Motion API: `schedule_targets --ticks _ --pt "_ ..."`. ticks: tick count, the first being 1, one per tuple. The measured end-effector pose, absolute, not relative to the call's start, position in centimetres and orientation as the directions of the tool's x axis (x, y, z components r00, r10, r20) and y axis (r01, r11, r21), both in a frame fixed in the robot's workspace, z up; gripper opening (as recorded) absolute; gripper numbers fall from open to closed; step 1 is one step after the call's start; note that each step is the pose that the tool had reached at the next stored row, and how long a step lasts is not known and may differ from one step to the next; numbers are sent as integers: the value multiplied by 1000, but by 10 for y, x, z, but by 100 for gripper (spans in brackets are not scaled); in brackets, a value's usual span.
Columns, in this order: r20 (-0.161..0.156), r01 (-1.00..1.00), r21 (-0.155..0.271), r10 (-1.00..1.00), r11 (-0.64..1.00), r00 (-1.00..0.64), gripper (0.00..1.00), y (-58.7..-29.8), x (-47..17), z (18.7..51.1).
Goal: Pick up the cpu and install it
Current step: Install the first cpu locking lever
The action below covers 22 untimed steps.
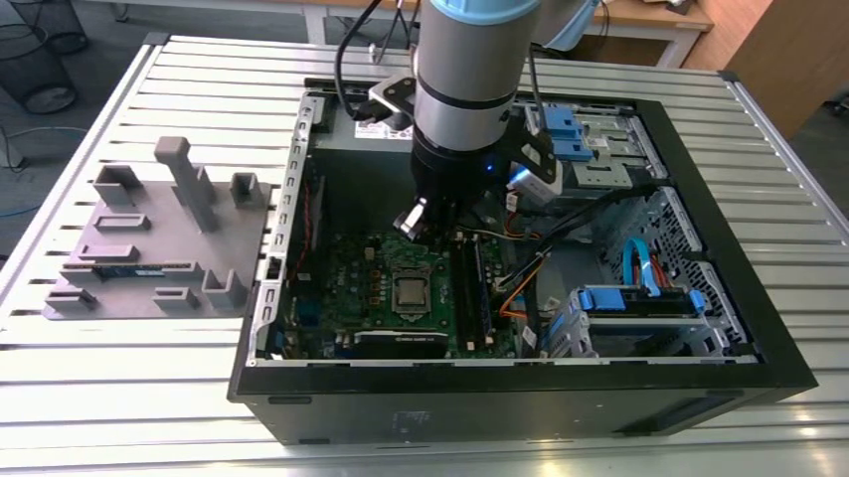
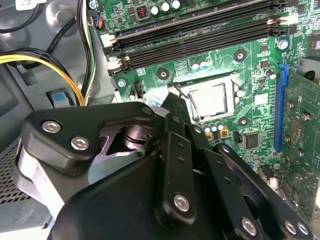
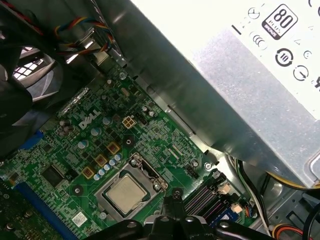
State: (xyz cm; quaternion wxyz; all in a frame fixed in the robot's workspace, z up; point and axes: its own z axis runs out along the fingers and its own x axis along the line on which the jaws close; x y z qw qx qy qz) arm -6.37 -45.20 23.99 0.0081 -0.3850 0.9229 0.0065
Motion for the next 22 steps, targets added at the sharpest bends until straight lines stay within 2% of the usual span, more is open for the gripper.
schedule_targets --ticks 22 --pt "49 -655 -65 -653 753 -756 11 -452 -64 234"
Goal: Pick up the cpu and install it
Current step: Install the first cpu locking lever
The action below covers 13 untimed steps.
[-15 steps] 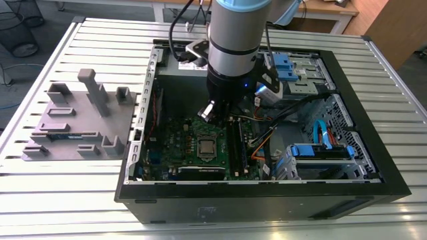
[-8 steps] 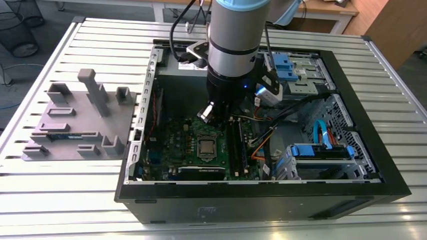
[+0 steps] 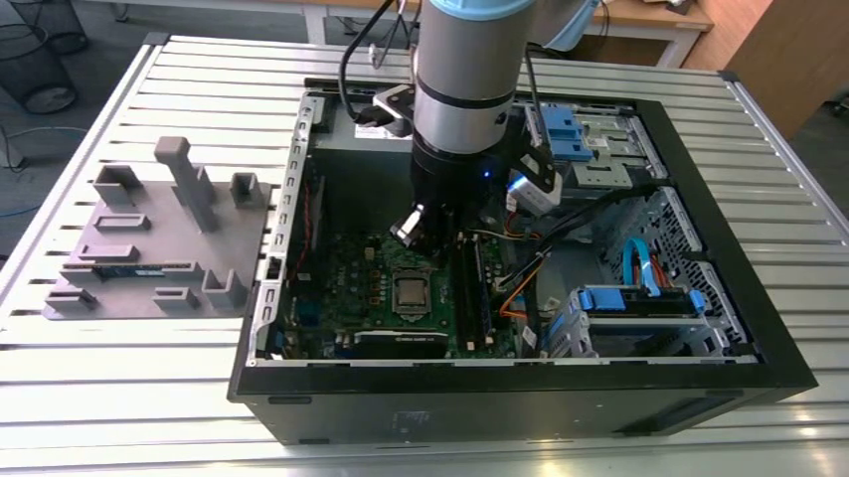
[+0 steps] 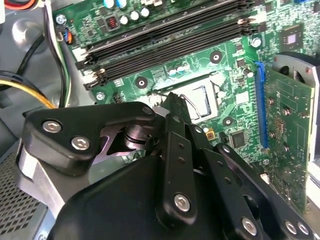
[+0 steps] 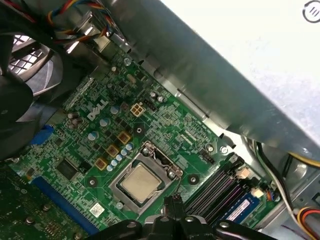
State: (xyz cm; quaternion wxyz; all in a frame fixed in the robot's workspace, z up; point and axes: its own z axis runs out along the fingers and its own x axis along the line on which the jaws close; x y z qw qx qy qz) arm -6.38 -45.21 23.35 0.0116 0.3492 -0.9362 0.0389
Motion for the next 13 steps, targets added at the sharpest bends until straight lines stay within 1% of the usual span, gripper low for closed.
schedule_targets --ticks 13 --pt "67 -618 -87 -614 782 -786 11 -454 -64 227"
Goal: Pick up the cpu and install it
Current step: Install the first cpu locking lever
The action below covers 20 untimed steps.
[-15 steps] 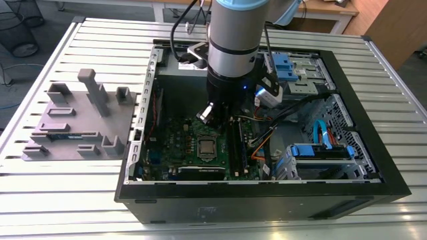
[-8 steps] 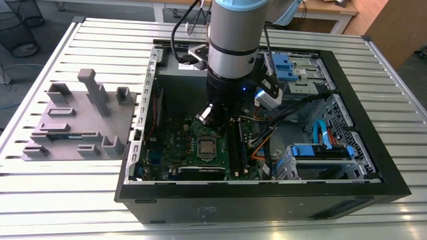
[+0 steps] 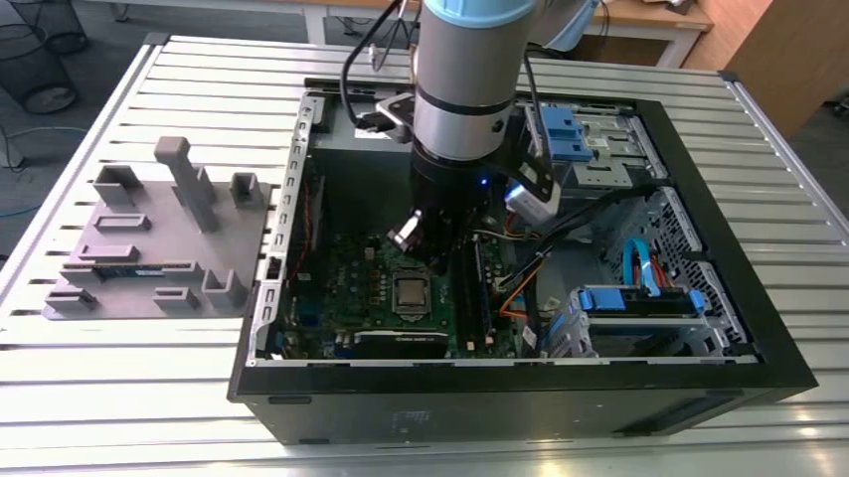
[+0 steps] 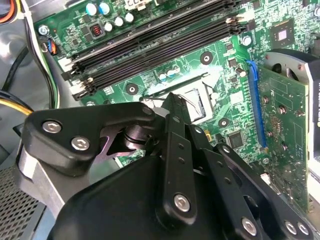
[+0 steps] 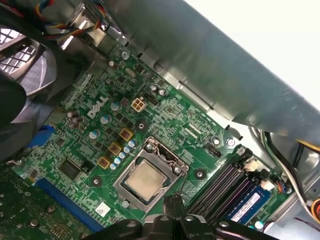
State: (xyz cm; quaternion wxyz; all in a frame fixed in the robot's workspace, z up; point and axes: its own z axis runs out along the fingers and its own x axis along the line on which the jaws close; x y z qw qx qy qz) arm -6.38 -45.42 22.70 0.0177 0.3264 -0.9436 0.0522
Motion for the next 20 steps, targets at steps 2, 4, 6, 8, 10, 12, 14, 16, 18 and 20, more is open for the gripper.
schedule_targets --ticks 2,4,6,8,10,12,14,16,18,20 --pt "68 -612 -88 -608 786 -791 11 -455 -64 226" --pt "69 -607 -89 -604 789 -794 11 -455 -64 226" --pt "69 -607 -89 -604 789 -794 11 -455 -64 226" --pt "69 -607 -90 -604 789 -794 11 -455 -64 226" --pt "71 -607 -91 -603 790 -795 11 -455 -64 225" --pt "72 -604 -93 -600 791 -797 11 -456 -64 224" --pt "73 -602 -94 -597 793 -799 11 -457 -64 223" --pt "74 -599 -96 -594 795 -801 11 -458 -64 222" --pt "76 -597 -98 -592 797 -803 11 -459 -64 221" --pt "78 -594 -101 -589 798 -804 11 -460 -64 221"
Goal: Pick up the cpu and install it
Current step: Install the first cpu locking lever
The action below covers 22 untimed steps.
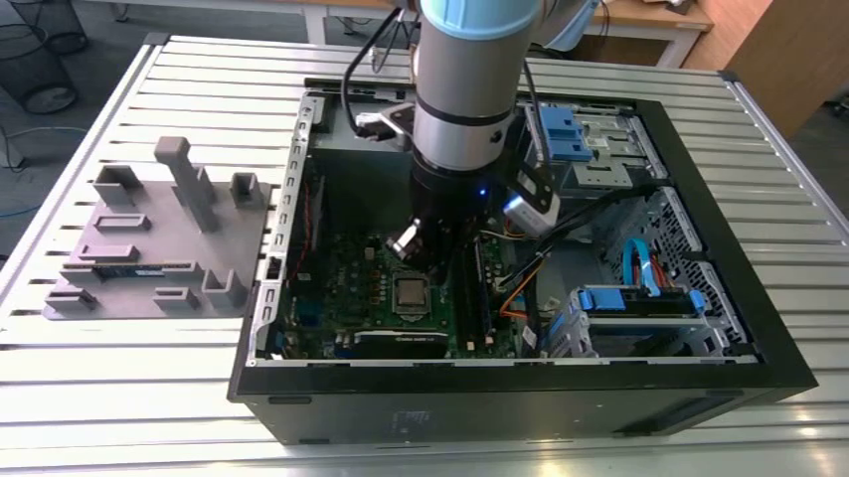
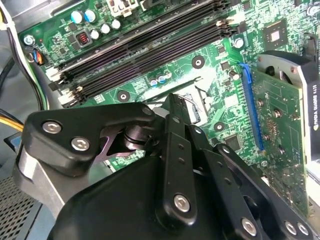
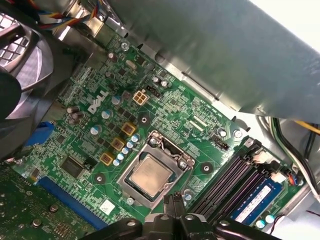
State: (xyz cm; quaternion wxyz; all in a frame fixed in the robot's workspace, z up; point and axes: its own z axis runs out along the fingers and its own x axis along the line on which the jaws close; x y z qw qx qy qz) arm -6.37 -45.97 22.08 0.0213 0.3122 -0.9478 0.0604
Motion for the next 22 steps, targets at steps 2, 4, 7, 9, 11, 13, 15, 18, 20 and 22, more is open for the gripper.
schedule_targets --ticks 2,4,7,9,11,13,15,18,20,22 --pt "81 -592 -105 -586 799 -806 11 -460 -64 220" --pt "83 -589 -109 -583 801 -808 11 -460 -64 220" --pt "86 -587 -111 -580 802 -810 11 -460 -64 219" --pt "86 -587 -112 -580 802 -810 11 -460 -63 219" --pt "85 -586 -112 -580 802 -810 11 -460 -64 219" --pt "86 -586 -112 -580 802 -810 11 -461 -63 218" --pt "86 -586 -112 -580 803 -810 11 -461 -63 216" --pt "86 -586 -112 -579 803 -811 11 -462 -63 213" --pt "86 -585 -112 -579 803 -811 11 -463 -63 211" --pt "86 -584 -112 -578 804 -812 11 -463 -63 210"
